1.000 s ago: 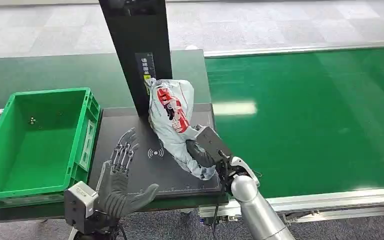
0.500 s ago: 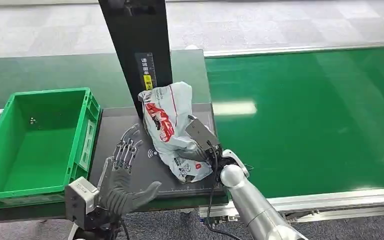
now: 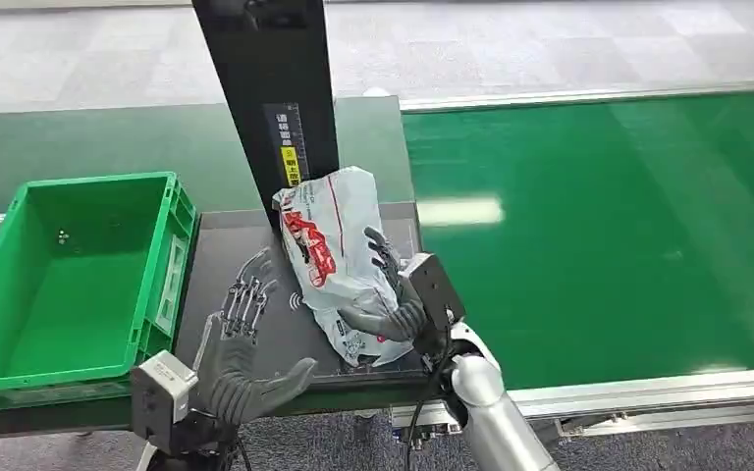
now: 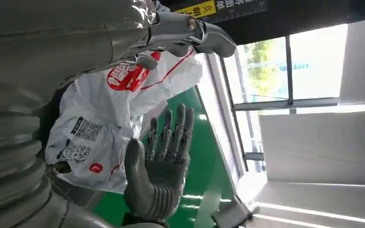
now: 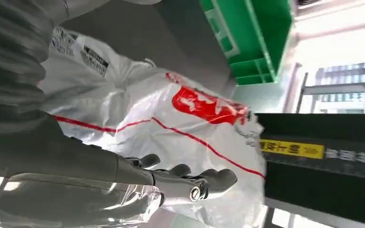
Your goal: Moved the parcel from conveyor to table for the left to box.
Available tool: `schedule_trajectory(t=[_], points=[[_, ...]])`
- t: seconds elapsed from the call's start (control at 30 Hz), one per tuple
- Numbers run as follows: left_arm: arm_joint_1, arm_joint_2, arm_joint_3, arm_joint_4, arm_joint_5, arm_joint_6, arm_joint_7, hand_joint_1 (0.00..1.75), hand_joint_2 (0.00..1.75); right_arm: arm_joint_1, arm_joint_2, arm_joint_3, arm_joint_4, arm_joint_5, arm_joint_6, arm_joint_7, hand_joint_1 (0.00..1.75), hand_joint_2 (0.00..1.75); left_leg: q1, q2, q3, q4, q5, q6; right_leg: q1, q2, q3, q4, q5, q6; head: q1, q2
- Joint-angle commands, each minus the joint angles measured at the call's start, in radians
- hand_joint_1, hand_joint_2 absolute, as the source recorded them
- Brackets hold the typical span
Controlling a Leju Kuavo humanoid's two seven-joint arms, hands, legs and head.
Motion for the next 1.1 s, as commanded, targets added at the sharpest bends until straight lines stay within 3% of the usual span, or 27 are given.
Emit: schedule_trajectory(t=[0.03, 0.37, 0.7, 0.83, 1.1], points=[[0.008, -0.007, 0.028, 0.011, -0.023, -0.006, 0.011, 0.0, 1.75, 0.215, -0.023, -0.045, -0.28, -0.05, 0.015, -0.006, 0.0, 1.75, 0.0, -0.004, 0.001, -0.002, 0.0, 0.0, 0.0, -0.003, 0.003, -0.002, -0.001, -0.001, 0.0, 0.0], [0.004, -0.011, 0.007, 0.06, -0.209, 0.074, 0.05, 0.0, 1.75, 0.327, 0.001, -0.144, -0.422, -0.064, -0.008, -0.035, 0.0, 1.75, -0.001, -0.004, 0.001, -0.002, 0.001, 0.0, 0.0, -0.003, 0.002, -0.002, -0.001, -0.001, 0.0, 0.0], [-0.033, -0.016, 0.004, 0.123, -0.304, 0.048, 0.091, 0.0, 1.75, 0.386, 0.004, -0.194, -0.5, -0.03, -0.032, -0.046, 0.0, 1.75, -0.001, -0.003, 0.002, -0.002, 0.001, 0.0, -0.001, -0.002, 0.002, -0.002, 0.0, -0.001, 0.0, 0.0], [-0.087, -0.018, 0.002, 0.214, -0.418, 0.049, 0.118, 0.0, 1.75, 0.412, 0.009, -0.221, -0.517, -0.028, -0.032, -0.045, 0.0, 1.75, -0.001, -0.006, 0.002, -0.002, 0.002, 0.0, -0.001, -0.005, 0.003, -0.002, 0.0, -0.001, 0.0, 0.0], [-0.31, -0.032, -0.074, 0.473, -0.655, 0.082, 0.174, 0.0, 1.75, 0.414, 0.011, -0.219, -0.524, -0.027, 0.007, -0.058, 0.0, 1.75, -0.001, -0.006, 0.001, -0.002, 0.003, 0.0, -0.001, -0.006, 0.003, -0.002, 0.001, -0.001, 0.0, 0.0]])
